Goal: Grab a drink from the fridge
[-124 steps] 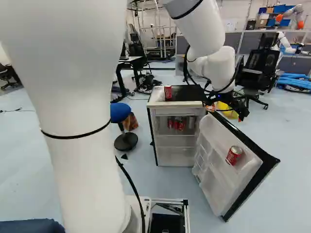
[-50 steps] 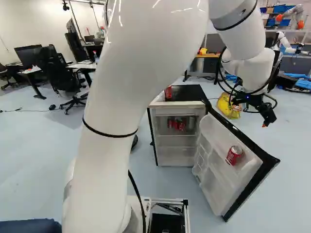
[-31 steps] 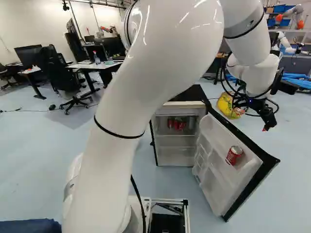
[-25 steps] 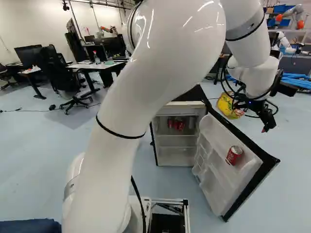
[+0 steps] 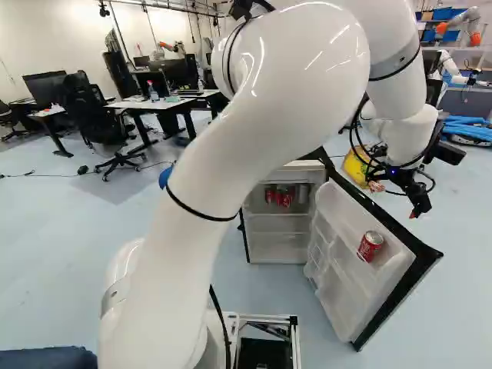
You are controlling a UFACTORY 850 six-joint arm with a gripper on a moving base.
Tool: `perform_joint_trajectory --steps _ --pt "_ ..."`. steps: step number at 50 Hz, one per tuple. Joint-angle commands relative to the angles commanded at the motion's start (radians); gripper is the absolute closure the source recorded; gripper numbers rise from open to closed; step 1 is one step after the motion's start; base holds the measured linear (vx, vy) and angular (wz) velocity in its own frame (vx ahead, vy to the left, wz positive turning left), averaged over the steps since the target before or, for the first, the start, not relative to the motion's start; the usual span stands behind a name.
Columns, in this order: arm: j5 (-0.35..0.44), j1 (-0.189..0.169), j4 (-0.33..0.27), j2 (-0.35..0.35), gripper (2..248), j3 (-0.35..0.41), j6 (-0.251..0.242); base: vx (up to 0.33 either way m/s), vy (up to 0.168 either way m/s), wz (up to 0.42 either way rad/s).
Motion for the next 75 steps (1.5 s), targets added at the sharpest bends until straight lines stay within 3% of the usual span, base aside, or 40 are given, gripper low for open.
perform_joint_trajectory --steps 20,75 --pt "0.000 -0.003 0.000 0.009 3 0.013 0.000 0.000 0.000 0.000" --pt "0.000 -0.025 0.000 0.096 3 0.140 0.000 0.000 0.000 0.000"
